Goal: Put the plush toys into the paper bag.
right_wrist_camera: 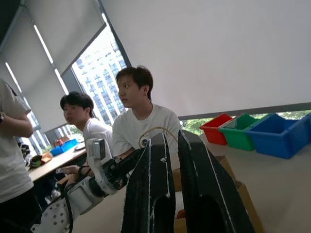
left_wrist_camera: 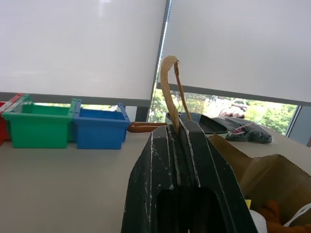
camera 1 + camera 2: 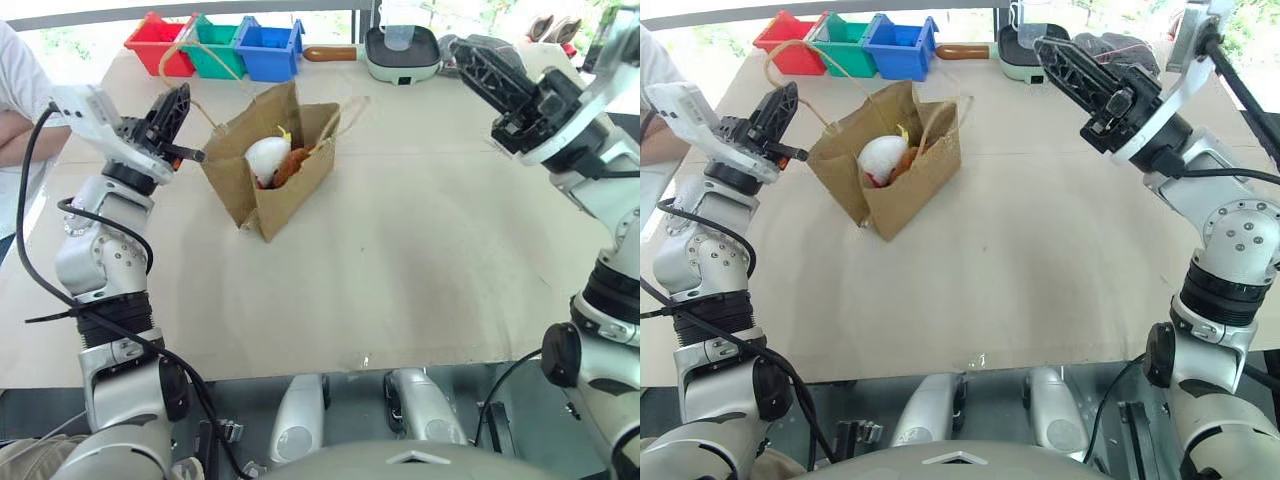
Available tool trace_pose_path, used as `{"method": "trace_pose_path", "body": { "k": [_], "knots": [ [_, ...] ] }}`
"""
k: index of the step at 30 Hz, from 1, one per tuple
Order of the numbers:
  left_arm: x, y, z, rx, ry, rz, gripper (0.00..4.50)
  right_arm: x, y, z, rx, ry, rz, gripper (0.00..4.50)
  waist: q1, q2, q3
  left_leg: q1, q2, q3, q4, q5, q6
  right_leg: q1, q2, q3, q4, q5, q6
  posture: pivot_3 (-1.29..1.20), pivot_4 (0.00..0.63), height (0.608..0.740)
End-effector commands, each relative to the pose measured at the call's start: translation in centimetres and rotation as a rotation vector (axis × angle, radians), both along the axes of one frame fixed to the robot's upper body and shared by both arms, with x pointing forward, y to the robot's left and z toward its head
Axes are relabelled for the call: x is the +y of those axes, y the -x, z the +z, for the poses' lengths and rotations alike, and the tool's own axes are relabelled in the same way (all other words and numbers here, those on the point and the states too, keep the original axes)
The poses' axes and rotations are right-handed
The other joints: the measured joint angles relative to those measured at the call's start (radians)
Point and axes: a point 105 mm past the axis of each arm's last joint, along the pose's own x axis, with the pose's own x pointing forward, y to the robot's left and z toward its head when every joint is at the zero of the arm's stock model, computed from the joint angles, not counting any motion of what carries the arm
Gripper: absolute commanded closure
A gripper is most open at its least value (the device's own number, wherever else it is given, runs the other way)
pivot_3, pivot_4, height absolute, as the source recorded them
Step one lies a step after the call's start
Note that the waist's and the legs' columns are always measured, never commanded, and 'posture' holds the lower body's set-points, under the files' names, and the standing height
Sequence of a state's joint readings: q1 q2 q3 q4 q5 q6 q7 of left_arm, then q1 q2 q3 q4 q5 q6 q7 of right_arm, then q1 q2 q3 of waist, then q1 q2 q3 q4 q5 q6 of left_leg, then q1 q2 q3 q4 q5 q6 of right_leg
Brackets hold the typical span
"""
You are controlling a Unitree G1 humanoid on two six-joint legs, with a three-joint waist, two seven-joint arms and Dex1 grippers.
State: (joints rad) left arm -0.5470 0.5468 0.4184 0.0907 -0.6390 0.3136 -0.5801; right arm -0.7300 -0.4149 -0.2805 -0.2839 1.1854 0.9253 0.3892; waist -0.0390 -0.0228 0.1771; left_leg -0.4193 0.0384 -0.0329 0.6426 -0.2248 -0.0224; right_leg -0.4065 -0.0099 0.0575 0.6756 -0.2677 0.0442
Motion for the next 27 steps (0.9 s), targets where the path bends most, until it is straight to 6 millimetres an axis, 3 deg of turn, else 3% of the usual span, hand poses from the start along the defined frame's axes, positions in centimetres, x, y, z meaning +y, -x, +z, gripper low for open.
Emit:
{"method": "trace_pose_path", "body": {
  "k": [1, 2, 8, 12, 20, 23, 26, 27],
  "knots": [
    [-0.6, 0.9, 0.9, -0.046, -0.024, -0.023, 4.5, 2.1, 1.2, -2.1, 0.035, 0.063, 0.101, 3.73, 0.0, 0.0, 0.0, 0.0, 0.0, 0.0, 0.0, 0.0, 0.0, 0.0, 0.0, 0.0, 0.0, 0.0, 0.0, 0.0, 0.15, 0.74],
    [-0.7, 1.0, 0.8, -0.045, -0.025, -0.024, 4.5, 2.7, 1.3, -2.6, 0.052, 0.07, 0.123, 3.51, 0.0, 0.0, 0.0, 0.0, 0.0, 0.0, 0.0, 0.0, 0.0, 0.0, 0.0, 0.0, 0.0, 0.0, 0.0, 0.0, 0.15, 0.74],
    [-1.2, 1.6, 0.9, -0.047, -0.031, -0.041, 4.5, 6.0, 0.5, -5.4, 0.148, 0.127, 0.138, 0.85, 0.0, 0.0, 0.0, 0.0, 0.0, 0.0, 0.001, 0.0, 0.0, -0.001, 0.0, 0.0, 0.002, 0.0, 0.0, 0.0, 0.15, 0.74],
    [-1.3, 1.9, 0.8, -0.044, -0.024, -0.04, 4.5, 7.9, -0.5, -6.4, 0.182, 0.167, 0.126, 0.85, 0.0, 0.0, 0.0, 0.0, 0.0, 0.0, 0.001, 0.0, 0.0, -0.001, 0.0, 0.0, 0.002, 0.0, 0.0, 0.0, 0.15, 0.74],
    [-1.3, 2.3, 0.6, -0.041, -0.019, -0.035, 4.5, 8.5, 0.1, -4.1, 0.112, 0.03, 0.186, 0.85, 0.0, 0.0, 0.0, 0.0, 0.0, 0.0, 0.001, 0.0, 0.0, -0.001, 0.0, 0.0, 0.002, 0.0, 0.0, 0.0, 0.15, 0.74],
    [-1.7, 2.3, 0.5, -0.041, -0.013, -0.042, 4.5, 9.1, 0.4, -3.0, 0.054, -0.024, 0.226, 2.03, -0.001, 0.0, 0.0, 0.0, 0.0, -0.001, 0.001, 0.0, 0.0, -0.001, 0.0, 0.0, 0.002, 0.0, 0.0, 0.0, 0.15, 0.74],
    [-1.7, 2.2, 0.6, -0.044, -0.01, -0.044, 4.5, 8.5, 1.4, 0.1, -0.032, -0.182, 0.312, 3.32, -0.001, 0.0, 0.0, 0.0, 0.0, -0.001, 0.001, 0.0, 0.0, -0.001, 0.0, 0.0, 0.002, 0.0, 0.0, 0.0, 0.15, 0.74],
    [-1.6, 2.2, 0.6, -0.043, -0.011, -0.041, 4.5, 8.2, 1.7, 0.8, -0.05, -0.218, 0.332, 4.03, -0.001, 0.0, 0.0, 0.0, 0.0, -0.001, 0.001, 0.0, 0.0, -0.001, 0.0, -0.001, 0.002, 0.0, 0.0, 0.0, 0.15, 0.74]
  ]
}}
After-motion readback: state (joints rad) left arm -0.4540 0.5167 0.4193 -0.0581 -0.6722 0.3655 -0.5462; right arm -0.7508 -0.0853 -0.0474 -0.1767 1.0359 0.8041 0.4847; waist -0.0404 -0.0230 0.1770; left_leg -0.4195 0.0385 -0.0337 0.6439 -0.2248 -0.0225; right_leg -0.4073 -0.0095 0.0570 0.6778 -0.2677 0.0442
